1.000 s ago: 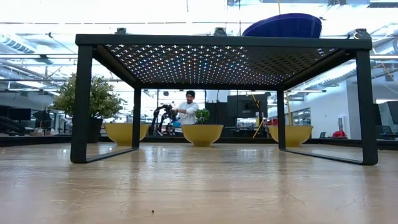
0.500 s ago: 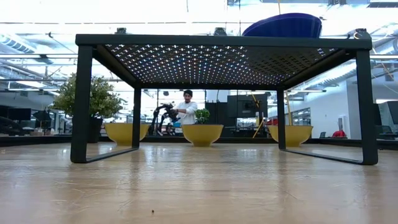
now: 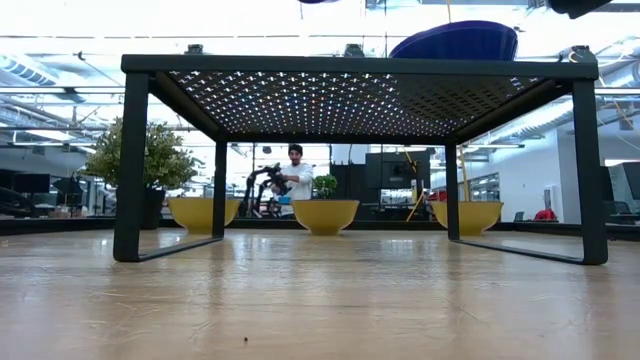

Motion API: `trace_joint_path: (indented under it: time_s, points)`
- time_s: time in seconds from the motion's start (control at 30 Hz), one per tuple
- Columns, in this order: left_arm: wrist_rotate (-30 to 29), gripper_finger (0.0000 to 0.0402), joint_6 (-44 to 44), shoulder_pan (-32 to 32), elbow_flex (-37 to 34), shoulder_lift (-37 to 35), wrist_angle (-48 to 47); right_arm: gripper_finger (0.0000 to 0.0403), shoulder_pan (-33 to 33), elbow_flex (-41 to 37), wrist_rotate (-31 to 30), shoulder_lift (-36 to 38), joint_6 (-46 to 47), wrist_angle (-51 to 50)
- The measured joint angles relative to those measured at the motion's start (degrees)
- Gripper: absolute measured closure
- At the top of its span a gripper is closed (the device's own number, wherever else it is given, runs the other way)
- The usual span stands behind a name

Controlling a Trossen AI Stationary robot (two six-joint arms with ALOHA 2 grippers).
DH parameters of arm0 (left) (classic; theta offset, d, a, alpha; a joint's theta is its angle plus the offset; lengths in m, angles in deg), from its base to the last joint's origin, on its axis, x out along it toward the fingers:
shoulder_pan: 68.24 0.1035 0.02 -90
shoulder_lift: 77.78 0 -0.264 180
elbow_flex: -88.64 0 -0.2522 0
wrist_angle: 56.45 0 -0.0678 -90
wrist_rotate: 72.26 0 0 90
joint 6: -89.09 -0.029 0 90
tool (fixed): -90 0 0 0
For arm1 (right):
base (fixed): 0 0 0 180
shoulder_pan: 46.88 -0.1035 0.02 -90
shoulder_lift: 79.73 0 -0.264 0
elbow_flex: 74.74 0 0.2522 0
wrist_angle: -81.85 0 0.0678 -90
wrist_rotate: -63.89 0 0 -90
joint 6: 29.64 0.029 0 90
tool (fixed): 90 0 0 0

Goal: Pick & Place Mini bowls
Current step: Stack the blue bowl on the stacked blue bowls on the shelf

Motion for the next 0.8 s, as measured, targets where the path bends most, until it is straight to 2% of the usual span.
trace_joint_path:
  time_s: [0.17,0.27,0.4,0.53,0.7,0.8]
  points:
    - [-0.1,0.0398,0.1,0.0,0.0,0.1,0.6,0.0158,2.5,0.0,-2.8,0.0,0.1,0.2]
    - [2.1,0.0390,1.2,0.0,0.0,0.2,1.9,0.0181,4.0,0.0,-5.3,0.0,-0.9,3.3]
    - [4.9,0.0390,2.4,-0.1,0.0,0.2,1.6,0.0225,5.9,0.0,-5.8,0.0,-1.0,4.6]
    - [4.2,0.0394,5.0,-0.3,0.0,0.2,1.3,0.0289,6.7,0.0,-6.5,0.1,-1.9,4.7]
    - [2.1,0.0349,8.8,-0.7,-0.1,0.4,1.2,0.0386,6.4,0.1,-6.8,0.5,-6.7,5.2]
    - [1.9,0.0313,11.8,-0.8,-0.2,0.7,0.4,0.0392,5.8,0.1,-6.5,2.3,-8.7,4.2]
